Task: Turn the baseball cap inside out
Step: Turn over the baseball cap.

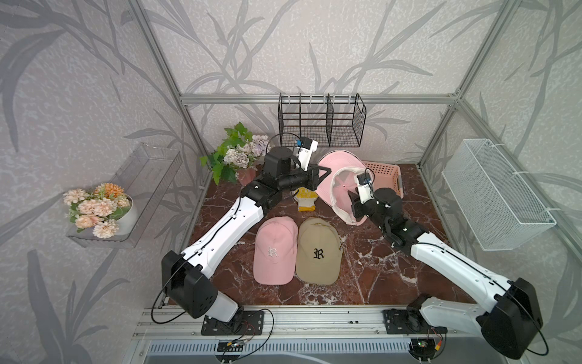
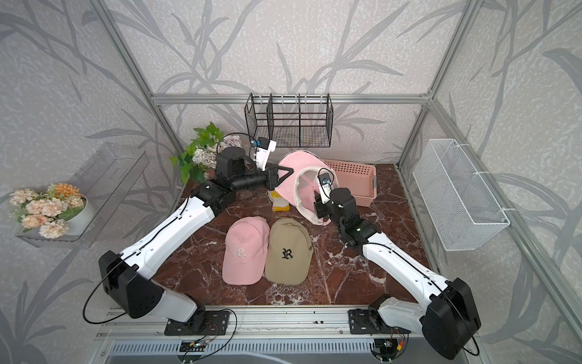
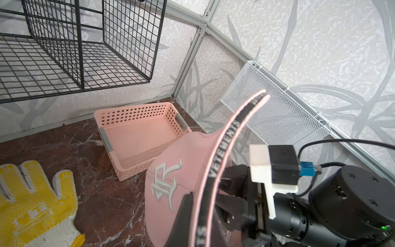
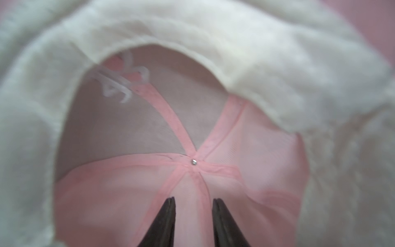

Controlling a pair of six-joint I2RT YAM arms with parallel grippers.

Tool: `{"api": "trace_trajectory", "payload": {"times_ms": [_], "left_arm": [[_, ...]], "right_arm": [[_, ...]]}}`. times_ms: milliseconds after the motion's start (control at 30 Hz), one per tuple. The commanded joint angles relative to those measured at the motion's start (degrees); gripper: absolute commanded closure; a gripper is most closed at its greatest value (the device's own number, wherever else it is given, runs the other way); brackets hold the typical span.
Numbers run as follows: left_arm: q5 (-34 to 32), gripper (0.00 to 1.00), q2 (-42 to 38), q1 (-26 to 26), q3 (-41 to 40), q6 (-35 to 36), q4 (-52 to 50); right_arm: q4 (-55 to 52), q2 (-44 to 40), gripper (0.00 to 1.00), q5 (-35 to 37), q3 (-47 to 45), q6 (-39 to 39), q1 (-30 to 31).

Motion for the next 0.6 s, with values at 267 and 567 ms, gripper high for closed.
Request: {"api": "trace_trajectory", "payload": {"times_ms": [267, 567], "left_arm": [[0.1, 1.0, -1.5, -0.7, 1.9, 1.5, 2.2], [-2.9, 1.0, -1.8, -0.8, 1.3, 4.8, 0.7]], "right_arm": [[-10.5, 6.9, 0.64, -8.6, 4.1, 1.6, 0.0], [-14.3, 5.8, 0.64, 15.5, 2.1, 5.0, 0.0]]}}
